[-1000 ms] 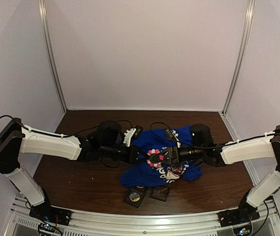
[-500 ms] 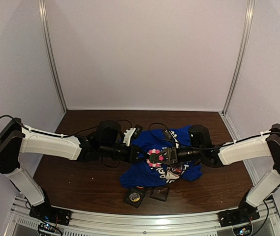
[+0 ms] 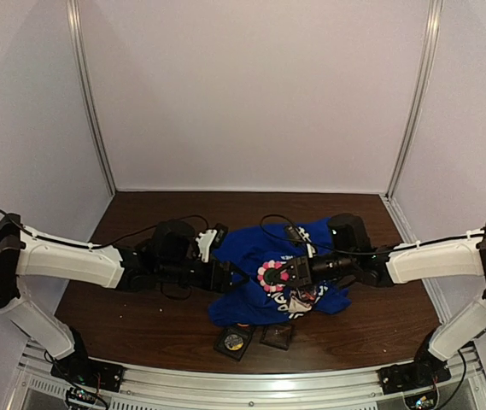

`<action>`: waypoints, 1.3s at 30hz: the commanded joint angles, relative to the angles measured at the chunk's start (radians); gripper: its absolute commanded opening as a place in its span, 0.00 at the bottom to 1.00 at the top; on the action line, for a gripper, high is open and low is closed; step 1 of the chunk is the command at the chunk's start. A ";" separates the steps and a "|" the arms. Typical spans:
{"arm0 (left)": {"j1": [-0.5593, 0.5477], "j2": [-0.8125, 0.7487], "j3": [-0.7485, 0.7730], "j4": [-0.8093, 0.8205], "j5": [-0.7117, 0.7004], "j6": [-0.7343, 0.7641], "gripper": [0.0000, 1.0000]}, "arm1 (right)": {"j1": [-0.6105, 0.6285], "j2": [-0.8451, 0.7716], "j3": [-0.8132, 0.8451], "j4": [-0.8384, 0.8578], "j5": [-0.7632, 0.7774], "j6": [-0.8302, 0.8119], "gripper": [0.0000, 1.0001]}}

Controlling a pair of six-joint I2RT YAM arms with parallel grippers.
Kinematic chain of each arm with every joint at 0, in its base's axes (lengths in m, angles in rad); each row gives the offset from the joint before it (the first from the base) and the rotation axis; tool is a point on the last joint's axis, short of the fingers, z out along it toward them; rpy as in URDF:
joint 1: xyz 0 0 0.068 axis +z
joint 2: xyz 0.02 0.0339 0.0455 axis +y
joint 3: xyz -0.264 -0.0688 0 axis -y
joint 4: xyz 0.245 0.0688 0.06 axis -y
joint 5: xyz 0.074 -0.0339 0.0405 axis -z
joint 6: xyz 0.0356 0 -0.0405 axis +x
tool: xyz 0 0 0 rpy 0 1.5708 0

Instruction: Remove the brooch from the garment

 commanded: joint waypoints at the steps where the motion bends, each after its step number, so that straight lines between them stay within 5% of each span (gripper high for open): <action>1: 0.003 -0.010 -0.054 -0.006 -0.008 0.012 0.81 | 0.006 -0.043 0.041 -0.140 0.051 -0.069 0.00; 8: 0.004 0.031 -0.049 -0.003 0.018 0.030 0.80 | 0.005 -0.067 0.047 -0.184 0.063 -0.080 0.00; 24: 0.003 0.080 -0.008 0.040 0.061 0.012 0.01 | 0.006 -0.095 0.046 -0.272 0.121 -0.093 0.00; 39: 0.008 0.075 0.045 0.009 -0.031 -0.016 0.00 | 0.007 -0.176 0.022 -0.358 0.183 -0.090 0.00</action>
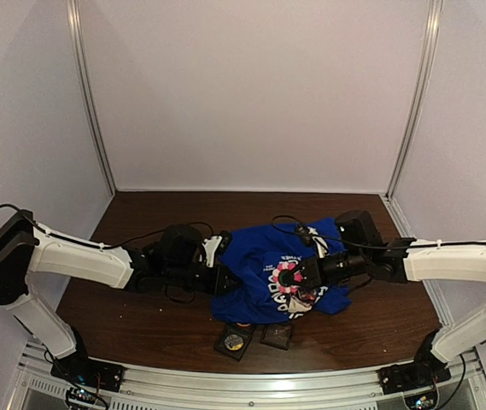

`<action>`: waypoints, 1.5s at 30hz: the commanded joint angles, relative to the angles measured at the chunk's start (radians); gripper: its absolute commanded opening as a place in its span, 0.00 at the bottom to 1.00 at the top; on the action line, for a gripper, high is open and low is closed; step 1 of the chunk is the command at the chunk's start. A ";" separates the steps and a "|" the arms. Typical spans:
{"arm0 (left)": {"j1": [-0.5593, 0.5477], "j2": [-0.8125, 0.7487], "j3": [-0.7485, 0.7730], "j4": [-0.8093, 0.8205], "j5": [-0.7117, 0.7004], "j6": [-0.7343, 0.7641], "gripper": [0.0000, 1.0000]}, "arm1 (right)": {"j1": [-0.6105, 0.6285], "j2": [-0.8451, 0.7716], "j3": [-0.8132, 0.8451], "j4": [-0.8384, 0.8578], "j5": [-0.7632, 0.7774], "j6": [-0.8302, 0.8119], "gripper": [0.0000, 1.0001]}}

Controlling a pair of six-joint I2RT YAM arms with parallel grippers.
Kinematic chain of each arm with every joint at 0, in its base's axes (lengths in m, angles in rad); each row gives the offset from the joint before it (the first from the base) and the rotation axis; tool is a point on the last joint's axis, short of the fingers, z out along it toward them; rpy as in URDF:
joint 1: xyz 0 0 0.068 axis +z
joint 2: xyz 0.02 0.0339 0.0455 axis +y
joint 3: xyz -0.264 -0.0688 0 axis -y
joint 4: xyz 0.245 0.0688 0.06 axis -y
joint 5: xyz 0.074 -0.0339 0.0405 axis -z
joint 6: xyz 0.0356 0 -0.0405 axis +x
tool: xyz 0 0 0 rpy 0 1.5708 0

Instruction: Remove the brooch from the garment

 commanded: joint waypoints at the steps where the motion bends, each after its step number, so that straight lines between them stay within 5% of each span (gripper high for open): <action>1: 0.013 0.008 0.057 -0.007 -0.064 0.000 0.00 | 0.006 -0.045 -0.011 -0.045 0.044 -0.008 0.00; 15: 0.114 -0.030 0.143 -0.090 -0.074 0.073 0.00 | 0.006 -0.111 -0.033 -0.081 0.094 0.009 0.00; 30: 0.491 -0.196 0.313 -0.279 -0.093 0.111 0.00 | 0.006 -0.167 -0.023 -0.052 0.107 0.045 0.00; 38: 0.559 -0.215 0.271 -0.395 -0.220 0.086 0.00 | 0.006 -0.163 -0.053 0.031 0.065 0.063 0.00; 41: 0.559 -0.235 0.208 -0.395 -0.229 0.067 0.14 | 0.006 -0.155 -0.051 0.065 0.037 0.065 0.00; 45: 0.559 -0.298 0.119 -0.417 -0.322 0.043 0.69 | 0.006 -0.149 -0.050 0.098 -0.030 0.067 0.00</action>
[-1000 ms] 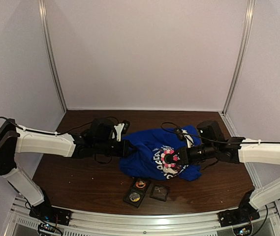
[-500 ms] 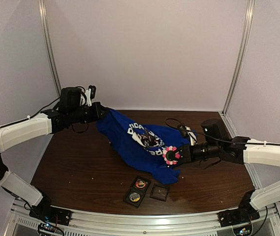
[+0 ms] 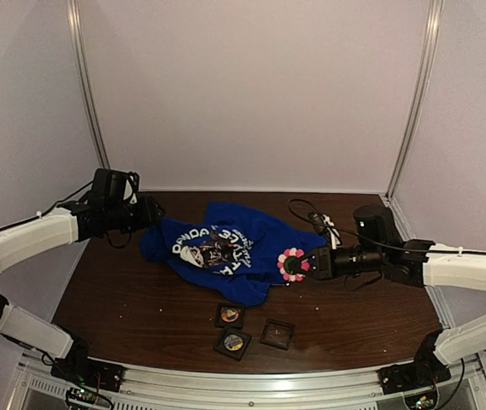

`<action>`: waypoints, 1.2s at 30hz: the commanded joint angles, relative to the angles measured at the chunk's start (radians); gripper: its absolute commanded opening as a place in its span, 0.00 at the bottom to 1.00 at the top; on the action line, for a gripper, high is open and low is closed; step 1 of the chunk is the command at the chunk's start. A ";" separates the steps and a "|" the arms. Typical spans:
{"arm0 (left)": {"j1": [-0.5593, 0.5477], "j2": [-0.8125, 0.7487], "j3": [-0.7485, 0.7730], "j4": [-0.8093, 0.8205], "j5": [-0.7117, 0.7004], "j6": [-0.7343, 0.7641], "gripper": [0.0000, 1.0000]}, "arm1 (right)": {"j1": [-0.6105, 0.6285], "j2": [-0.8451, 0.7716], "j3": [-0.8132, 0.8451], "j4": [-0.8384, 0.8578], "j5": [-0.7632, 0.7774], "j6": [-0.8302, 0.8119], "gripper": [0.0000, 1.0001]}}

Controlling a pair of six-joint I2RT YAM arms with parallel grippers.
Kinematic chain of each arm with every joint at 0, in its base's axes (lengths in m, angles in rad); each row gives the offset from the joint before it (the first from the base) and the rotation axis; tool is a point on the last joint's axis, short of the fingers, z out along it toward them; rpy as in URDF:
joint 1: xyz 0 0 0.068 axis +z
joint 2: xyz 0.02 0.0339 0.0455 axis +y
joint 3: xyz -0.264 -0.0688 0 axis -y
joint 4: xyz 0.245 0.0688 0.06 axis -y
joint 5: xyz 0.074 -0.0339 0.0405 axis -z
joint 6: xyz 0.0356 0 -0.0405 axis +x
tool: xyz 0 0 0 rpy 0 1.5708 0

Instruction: Remove the brooch from the garment

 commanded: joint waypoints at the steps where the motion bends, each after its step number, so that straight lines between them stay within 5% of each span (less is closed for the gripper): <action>1: 0.004 -0.090 -0.082 -0.045 -0.118 -0.027 0.76 | 0.006 0.008 -0.012 0.070 -0.094 0.008 0.00; 7: -0.006 -0.217 -0.116 -0.123 -0.063 0.008 0.95 | 0.011 0.024 -0.012 0.128 -0.208 0.012 0.00; 15: -0.228 -0.277 -0.124 -0.105 0.289 0.081 0.95 | 0.039 0.069 0.019 0.222 -0.363 0.039 0.00; 22: -0.419 -0.266 -0.151 0.108 0.602 -0.011 0.95 | 0.066 0.104 0.059 0.225 -0.387 0.041 0.00; 31: -0.512 -0.111 -0.139 0.160 0.685 -0.038 0.93 | 0.085 0.180 0.086 0.326 -0.405 0.096 0.00; 36: -0.561 -0.050 -0.117 0.255 0.729 -0.072 0.81 | 0.107 0.223 0.118 0.363 -0.424 0.105 0.00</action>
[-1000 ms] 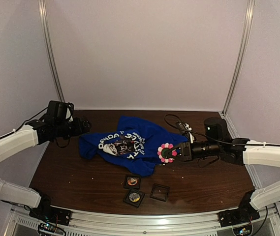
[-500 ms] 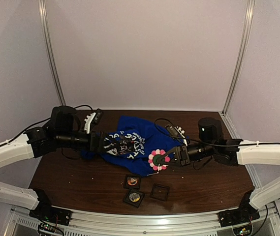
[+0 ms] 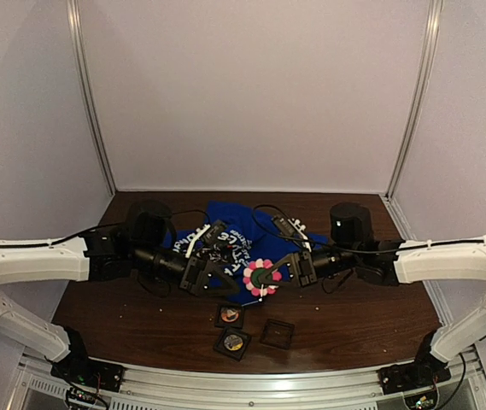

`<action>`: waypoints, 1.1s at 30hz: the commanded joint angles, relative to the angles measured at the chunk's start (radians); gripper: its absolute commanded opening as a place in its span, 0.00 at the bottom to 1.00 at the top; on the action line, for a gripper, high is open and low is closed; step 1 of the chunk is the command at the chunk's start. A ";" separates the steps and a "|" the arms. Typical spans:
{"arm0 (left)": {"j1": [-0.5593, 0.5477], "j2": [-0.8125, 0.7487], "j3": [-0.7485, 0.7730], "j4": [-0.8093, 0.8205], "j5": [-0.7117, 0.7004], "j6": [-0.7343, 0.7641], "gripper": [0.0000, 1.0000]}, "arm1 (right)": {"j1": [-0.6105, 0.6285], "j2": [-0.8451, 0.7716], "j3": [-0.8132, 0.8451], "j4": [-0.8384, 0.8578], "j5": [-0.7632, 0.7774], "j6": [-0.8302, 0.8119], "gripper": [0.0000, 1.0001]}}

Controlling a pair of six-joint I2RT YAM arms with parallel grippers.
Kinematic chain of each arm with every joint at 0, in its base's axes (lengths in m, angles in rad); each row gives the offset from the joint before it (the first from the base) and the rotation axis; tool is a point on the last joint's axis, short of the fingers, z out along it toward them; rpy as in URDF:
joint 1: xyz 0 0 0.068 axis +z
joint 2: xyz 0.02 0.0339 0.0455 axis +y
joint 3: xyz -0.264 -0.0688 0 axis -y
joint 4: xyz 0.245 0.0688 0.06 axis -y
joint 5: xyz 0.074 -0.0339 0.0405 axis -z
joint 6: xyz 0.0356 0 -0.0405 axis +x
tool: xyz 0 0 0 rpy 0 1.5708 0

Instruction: Remove the brooch from the garment

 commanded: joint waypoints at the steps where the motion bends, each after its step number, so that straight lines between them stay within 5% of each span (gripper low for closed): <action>1: -0.031 0.030 0.023 0.145 0.086 -0.045 0.77 | 0.022 0.032 0.050 0.068 -0.032 0.018 0.00; 8: -0.032 0.069 0.012 0.241 0.101 -0.098 0.53 | 0.031 0.067 0.066 0.124 -0.051 0.047 0.00; 18: -0.031 0.101 -0.010 0.342 0.107 -0.157 0.34 | 0.035 0.091 0.080 0.141 -0.055 0.054 0.00; 28: -0.032 0.130 -0.019 0.384 0.120 -0.188 0.00 | 0.034 0.092 0.079 0.134 0.001 0.051 0.00; 33: -0.032 0.141 -0.021 0.402 0.090 -0.228 0.00 | 0.034 0.098 0.082 0.124 0.036 0.048 0.00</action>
